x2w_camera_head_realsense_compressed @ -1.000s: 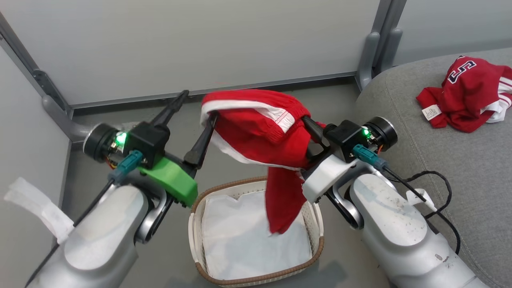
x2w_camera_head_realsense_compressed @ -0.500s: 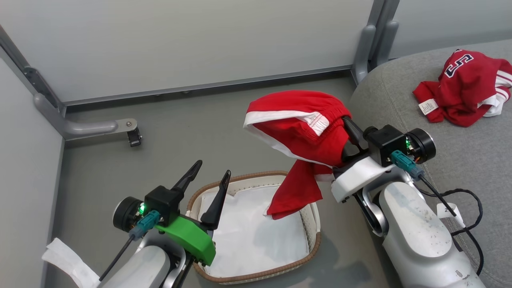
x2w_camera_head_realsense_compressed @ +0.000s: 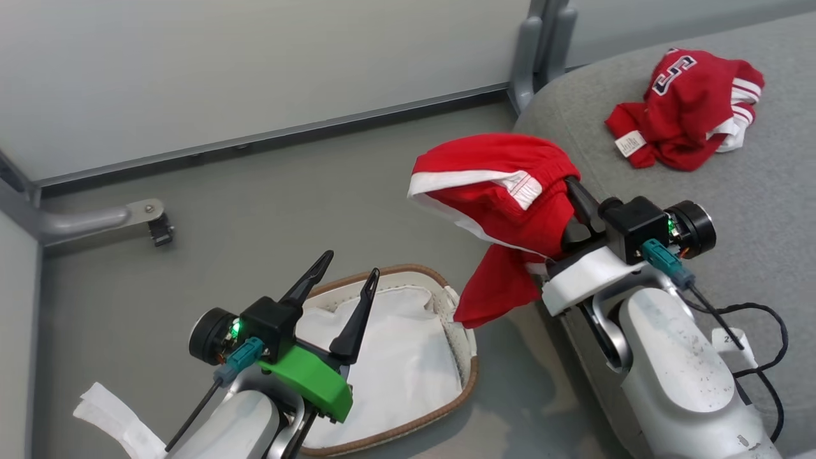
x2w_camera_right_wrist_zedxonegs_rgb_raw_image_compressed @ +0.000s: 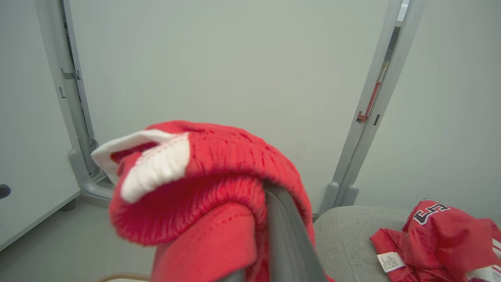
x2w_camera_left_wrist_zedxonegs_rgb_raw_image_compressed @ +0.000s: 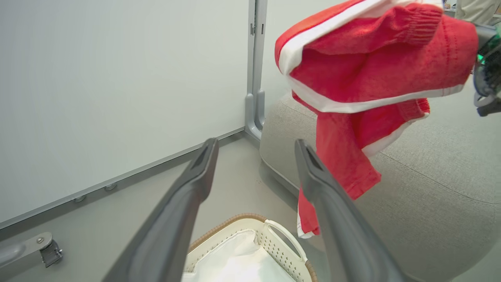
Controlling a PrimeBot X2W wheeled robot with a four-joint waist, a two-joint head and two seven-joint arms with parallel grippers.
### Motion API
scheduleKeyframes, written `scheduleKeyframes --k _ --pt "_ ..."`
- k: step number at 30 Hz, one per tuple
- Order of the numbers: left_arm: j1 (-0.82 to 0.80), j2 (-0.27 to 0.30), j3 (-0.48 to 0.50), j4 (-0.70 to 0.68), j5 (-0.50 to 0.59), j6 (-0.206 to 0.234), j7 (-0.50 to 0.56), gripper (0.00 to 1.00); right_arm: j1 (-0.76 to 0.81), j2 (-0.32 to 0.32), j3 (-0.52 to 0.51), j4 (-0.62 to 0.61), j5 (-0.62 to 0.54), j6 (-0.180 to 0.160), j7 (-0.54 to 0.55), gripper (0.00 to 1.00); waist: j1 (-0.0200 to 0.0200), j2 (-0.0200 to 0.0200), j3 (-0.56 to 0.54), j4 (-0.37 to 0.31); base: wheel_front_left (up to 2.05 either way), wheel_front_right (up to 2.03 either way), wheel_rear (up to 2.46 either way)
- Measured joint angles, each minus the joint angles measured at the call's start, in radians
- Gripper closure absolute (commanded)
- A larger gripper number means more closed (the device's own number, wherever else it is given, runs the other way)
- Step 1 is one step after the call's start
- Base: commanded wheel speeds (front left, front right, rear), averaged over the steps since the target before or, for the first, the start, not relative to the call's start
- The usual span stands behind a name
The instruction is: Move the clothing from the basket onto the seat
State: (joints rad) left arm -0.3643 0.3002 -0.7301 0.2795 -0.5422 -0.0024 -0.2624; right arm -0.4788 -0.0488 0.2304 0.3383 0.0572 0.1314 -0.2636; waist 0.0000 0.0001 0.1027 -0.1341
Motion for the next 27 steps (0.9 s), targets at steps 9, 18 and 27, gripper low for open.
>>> scheduleKeyframes --k 9,18,27 --pt "-0.002 -0.009 0.001 0.009 0.039 -0.014 0.0 0.0 0.048 -0.001 -0.075 -0.043 -0.023 0.0 0.0 1.0 0.0 0.0 0.029 -0.151 0.0 0.0 0.0" --pt "-0.017 -0.037 -0.025 0.048 0.054 -0.034 0.0 0.0 0.086 -0.001 -0.12 -0.054 -0.012 0.0 0.0 1.0 0.0 0.0 0.072 -0.279 0.0 0.0 0.0" --pt "-0.037 -0.049 -0.027 0.06 0.061 -0.042 0.0 0.0 0.02 -0.002 -0.16 -0.047 -0.019 0.0 0.0 1.0 0.0 0.0 0.122 -0.283 0.0 0.0 0.0"
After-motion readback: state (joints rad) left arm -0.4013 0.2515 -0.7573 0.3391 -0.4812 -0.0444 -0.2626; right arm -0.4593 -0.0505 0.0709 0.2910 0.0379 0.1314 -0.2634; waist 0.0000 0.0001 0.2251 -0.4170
